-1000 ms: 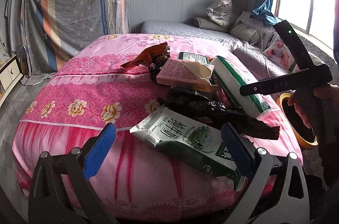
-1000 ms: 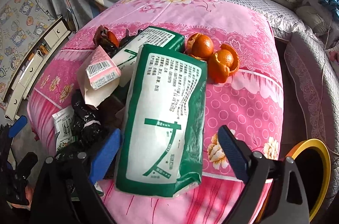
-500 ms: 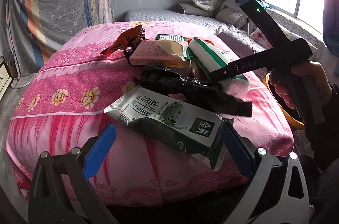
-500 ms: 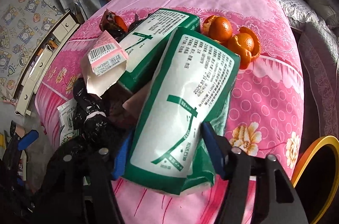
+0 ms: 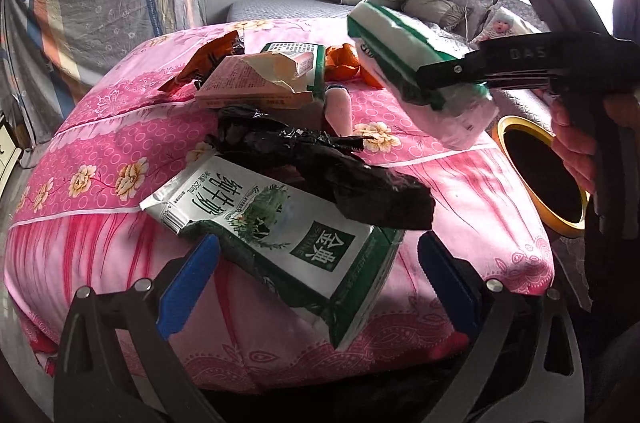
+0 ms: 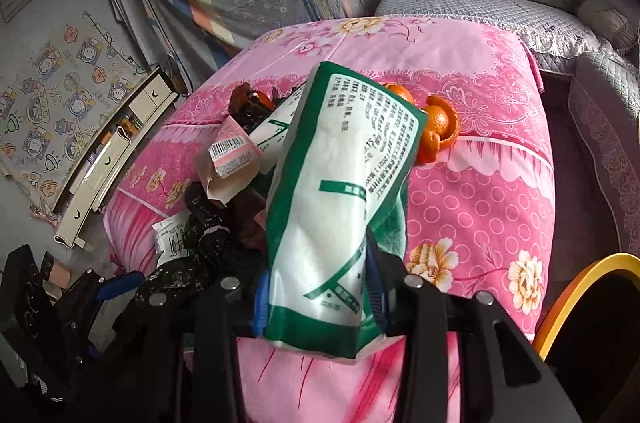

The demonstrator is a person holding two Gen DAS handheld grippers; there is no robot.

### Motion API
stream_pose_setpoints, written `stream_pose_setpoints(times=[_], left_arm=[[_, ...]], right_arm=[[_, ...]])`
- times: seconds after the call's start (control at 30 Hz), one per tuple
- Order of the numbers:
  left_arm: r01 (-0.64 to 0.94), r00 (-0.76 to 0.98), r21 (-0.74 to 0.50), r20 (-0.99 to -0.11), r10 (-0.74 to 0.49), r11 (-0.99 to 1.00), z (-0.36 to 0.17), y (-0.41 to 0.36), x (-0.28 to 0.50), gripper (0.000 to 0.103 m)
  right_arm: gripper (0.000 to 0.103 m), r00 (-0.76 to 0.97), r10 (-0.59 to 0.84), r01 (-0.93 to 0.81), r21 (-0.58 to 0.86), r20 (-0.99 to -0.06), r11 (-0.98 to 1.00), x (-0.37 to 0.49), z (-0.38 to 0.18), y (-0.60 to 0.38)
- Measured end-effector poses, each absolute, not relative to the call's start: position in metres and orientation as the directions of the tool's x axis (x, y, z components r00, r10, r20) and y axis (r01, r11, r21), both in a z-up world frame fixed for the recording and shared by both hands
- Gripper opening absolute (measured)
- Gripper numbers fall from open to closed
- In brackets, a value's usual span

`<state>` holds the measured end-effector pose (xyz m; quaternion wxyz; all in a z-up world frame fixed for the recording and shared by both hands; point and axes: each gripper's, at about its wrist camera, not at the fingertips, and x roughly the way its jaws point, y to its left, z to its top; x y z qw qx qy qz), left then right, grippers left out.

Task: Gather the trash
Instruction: 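Grasp the green-white milk carton with the left gripper while the right gripper holds the wipes pack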

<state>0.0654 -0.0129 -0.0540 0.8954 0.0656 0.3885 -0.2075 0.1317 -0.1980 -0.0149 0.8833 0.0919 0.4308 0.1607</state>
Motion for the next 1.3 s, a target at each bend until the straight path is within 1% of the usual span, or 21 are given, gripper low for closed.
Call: stream_pose_setpoints(times=[0.13, 0.27, 0.33, 0.4, 0.53, 0.7, 0.77, 0.93, 1.0, 1.07, 1.1, 1.17, 1.2, 1.3], left_arm=[[0.389, 0.589, -0.005, -0.767, -0.253, 0.921, -0.062, -0.026, 0.075, 0.095], [0.349, 0.590, -0.001, -0.777, -0.220, 0.937, -0.061, -0.030, 0.082, 0.095], [0.335, 0.596, 0.054, -0.785, -0.167, 0.941, -0.062, -0.037, 0.085, 0.095], [0.321, 0.592, 0.071, -0.794, -0.141, 0.944, -0.063, -0.043, 0.090, 0.095], [0.300, 0.579, 0.043, -0.802, -0.146, 0.953, -0.060, -0.042, 0.097, 0.095], [0.257, 0.565, 0.070, -0.820, -0.091, 0.964, -0.069, -0.041, 0.118, 0.095], [0.256, 0.542, 0.042, -0.833, -0.107, 0.966, -0.073, -0.040, 0.124, 0.095], [0.239, 0.538, 0.019, -0.835, -0.116, 0.971, -0.077, -0.033, 0.136, 0.094], [0.242, 0.506, -0.031, -0.849, -0.153, 0.970, -0.082, -0.027, 0.139, 0.090], [0.238, 0.473, -0.087, -0.860, -0.193, 0.967, -0.087, -0.017, 0.144, 0.088], [0.227, 0.461, -0.120, -0.861, -0.215, 0.967, -0.088, -0.010, 0.146, 0.083], [0.204, 0.461, -0.167, -0.853, -0.245, 0.965, -0.086, 0.003, 0.148, 0.076], [0.199, 0.462, -0.174, -0.851, -0.250, 0.964, -0.085, 0.007, 0.148, 0.069], [0.209, 0.461, -0.196, -0.845, -0.273, 0.958, -0.086, 0.015, 0.148, 0.068]], right_arm=[[0.037, 0.589, 0.397, -0.226, 0.329, -0.703, 0.917, 0.119, -0.008, -0.207], [0.037, 0.605, 0.414, -0.239, 0.341, -0.680, 0.909, 0.111, -0.004, -0.212], [0.037, 0.609, 0.418, -0.242, 0.344, -0.674, 0.907, 0.107, -0.001, -0.214], [0.037, 0.614, 0.425, -0.241, 0.354, -0.665, 0.904, 0.106, 0.000, -0.218], [0.037, 0.621, 0.436, -0.240, 0.371, -0.651, 0.897, 0.103, 0.001, -0.222], [0.037, 0.619, 0.443, -0.236, 0.385, -0.648, 0.893, 0.104, -0.002, -0.225], [0.037, 0.620, 0.445, -0.234, 0.389, -0.646, 0.891, 0.103, -0.001, -0.225], [0.037, 0.624, 0.443, -0.230, 0.390, -0.644, 0.892, 0.103, 0.000, -0.226], [0.037, 0.622, 0.443, -0.232, 0.388, -0.646, 0.892, 0.103, 0.000, -0.226], [0.037, 0.620, 0.442, -0.234, 0.385, -0.648, 0.893, 0.103, 0.001, -0.225], [0.037, 0.620, 0.441, -0.235, 0.383, -0.649, 0.893, 0.103, 0.001, -0.224], [0.037, 0.619, 0.440, -0.236, 0.380, -0.651, 0.894, 0.104, 0.001, -0.221], [0.037, 0.617, 0.440, -0.238, 0.378, -0.652, 0.895, 0.104, 0.001, -0.219], [0.037, 0.614, 0.438, -0.243, 0.370, -0.656, 0.897, 0.105, 0.003, -0.213]])
